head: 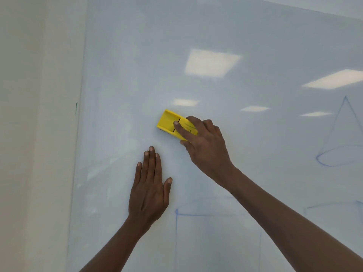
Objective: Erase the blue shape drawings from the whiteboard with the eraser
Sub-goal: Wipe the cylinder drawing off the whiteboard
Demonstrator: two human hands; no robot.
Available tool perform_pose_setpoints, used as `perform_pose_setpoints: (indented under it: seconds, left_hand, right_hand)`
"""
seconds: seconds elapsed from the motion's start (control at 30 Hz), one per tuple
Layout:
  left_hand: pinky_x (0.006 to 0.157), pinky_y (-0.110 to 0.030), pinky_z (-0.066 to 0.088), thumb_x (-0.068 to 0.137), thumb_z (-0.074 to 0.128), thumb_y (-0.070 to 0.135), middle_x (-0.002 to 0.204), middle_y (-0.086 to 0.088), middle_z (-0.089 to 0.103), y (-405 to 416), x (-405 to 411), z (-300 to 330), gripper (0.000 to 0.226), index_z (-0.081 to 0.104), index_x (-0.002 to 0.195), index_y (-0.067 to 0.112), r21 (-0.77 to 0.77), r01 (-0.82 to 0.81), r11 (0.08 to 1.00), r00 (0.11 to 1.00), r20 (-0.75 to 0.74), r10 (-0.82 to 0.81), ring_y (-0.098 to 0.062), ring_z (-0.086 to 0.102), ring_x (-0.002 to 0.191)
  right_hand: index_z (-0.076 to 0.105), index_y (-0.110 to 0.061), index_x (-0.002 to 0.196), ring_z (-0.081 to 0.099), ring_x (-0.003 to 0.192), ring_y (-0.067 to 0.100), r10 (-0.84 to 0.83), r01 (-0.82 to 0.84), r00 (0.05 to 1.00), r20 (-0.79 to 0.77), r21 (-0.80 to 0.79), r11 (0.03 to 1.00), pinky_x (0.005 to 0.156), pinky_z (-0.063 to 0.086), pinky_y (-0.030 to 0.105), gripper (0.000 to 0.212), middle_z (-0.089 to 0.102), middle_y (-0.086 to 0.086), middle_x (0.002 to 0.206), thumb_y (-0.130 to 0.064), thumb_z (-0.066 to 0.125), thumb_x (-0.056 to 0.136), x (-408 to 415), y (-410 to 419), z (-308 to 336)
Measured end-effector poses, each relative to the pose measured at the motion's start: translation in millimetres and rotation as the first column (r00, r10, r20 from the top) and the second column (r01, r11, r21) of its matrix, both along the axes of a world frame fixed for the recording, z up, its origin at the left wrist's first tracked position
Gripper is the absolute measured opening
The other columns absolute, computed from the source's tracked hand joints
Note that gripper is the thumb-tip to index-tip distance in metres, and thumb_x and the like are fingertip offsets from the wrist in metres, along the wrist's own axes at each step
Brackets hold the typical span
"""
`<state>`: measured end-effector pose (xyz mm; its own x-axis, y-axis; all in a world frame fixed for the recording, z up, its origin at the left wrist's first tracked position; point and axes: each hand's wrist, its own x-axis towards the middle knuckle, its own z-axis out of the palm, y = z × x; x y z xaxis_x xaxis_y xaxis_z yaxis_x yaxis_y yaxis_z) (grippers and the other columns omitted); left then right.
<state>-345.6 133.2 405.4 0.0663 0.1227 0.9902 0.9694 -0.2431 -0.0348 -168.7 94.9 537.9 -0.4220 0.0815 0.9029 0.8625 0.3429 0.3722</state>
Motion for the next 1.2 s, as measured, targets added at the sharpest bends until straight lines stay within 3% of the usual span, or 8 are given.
perform_pose_setpoints:
  seconds: [0.47, 0.83, 1.2]
  left_hand:
    - [0.131, -0.033, 0.0, 0.107, 0.035, 0.037, 0.172, -0.02, 0.018, -17, -45, 8, 0.07, 0.024, 0.162, -0.005, -0.086, -0.035, 0.996, 0.988, -0.152, 0.022, -0.032, 0.021, 0.159]
    - [0.132, -0.035, -0.003, 0.108, 0.034, 0.04, 0.174, -0.018, 0.013, -9, -48, 6, 0.072, 0.019, 0.165, -0.001, -0.052, -0.068, 0.996, 0.985, -0.164, 0.059, -0.028, 0.01, 0.162]
    - [0.132, -0.036, -0.005, 0.109, 0.033, 0.041, 0.175, -0.018, 0.011, -8, -49, 4, 0.072, 0.015, 0.166, -0.001, -0.045, -0.066, 0.997, 0.984, -0.168, 0.058, -0.028, 0.008, 0.163]
  right_hand:
    - [0.058, -0.023, 0.136, 0.054, 0.091, 0.03, 0.035, -0.06, 0.983, -0.18, -0.136, 0.989, 0.071, 0.05, 0.039, 0.042, 0.059, 0.006, 0.131, -0.028, 0.062, 0.095, 21, -14, -119]
    - [0.061, -0.028, 0.132, 0.06, 0.094, 0.022, 0.04, -0.144, 0.849, -0.527, -0.157, 0.977, 0.058, 0.051, 0.03, 0.046, 0.059, 0.003, 0.115, -0.042, 0.068, 0.089, -14, -17, -169]
    - [0.061, -0.029, 0.132, 0.057, 0.099, 0.021, 0.028, -0.14, 0.876, -0.481, -0.199, 0.97, 0.06, 0.055, 0.032, 0.043, 0.051, 0.001, 0.119, -0.04, 0.064, 0.09, -23, -23, -236]
